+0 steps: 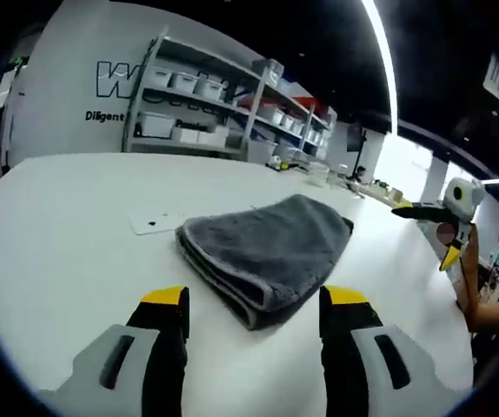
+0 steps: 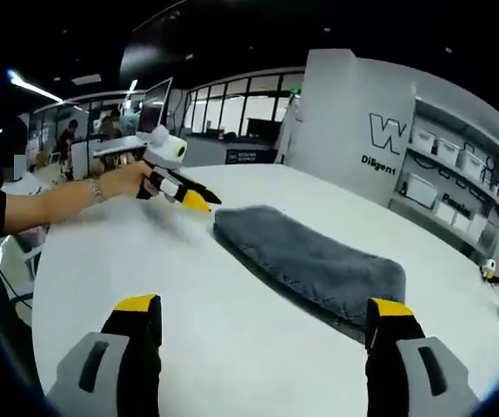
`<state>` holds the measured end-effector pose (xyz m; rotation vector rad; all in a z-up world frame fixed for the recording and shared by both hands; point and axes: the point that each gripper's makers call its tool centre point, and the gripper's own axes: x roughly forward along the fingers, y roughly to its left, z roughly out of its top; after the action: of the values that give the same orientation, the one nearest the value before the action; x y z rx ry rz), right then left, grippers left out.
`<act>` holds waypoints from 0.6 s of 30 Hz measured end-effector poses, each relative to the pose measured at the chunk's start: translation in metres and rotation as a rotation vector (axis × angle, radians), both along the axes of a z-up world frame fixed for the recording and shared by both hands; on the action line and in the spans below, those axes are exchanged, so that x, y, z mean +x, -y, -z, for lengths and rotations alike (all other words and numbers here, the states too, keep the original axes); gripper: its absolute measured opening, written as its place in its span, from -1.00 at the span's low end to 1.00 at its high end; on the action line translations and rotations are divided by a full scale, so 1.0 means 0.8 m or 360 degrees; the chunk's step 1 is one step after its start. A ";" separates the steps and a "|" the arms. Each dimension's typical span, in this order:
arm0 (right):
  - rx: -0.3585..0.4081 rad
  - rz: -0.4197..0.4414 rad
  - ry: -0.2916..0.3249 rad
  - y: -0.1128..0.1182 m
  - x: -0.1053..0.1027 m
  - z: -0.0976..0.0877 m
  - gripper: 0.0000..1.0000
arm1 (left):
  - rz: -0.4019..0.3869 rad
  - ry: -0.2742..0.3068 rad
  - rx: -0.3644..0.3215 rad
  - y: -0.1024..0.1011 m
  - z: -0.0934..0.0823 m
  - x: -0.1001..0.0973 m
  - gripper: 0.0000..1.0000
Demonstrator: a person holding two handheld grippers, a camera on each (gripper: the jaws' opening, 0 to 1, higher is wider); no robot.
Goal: Open the folded towel by lifting each exposed corner and separating the folded layers until the towel lies flat within the target outline without major curled edges
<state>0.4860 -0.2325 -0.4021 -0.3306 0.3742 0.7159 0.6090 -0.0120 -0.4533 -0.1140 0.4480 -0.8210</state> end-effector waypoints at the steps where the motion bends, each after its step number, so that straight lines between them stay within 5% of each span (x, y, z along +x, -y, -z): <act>1: 0.0001 0.0001 -0.0001 0.000 0.000 0.000 0.99 | -0.0005 -0.0005 -0.0003 0.002 0.002 0.003 0.06; 18: 0.0006 -0.0018 0.0002 -0.002 -0.002 -0.002 0.99 | -0.0019 -0.0064 0.0000 0.018 0.023 0.011 -0.37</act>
<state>0.4845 -0.2307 -0.4005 -0.3297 0.3698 0.7273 0.6180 -0.0261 -0.4720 -0.1332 0.4851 -0.8079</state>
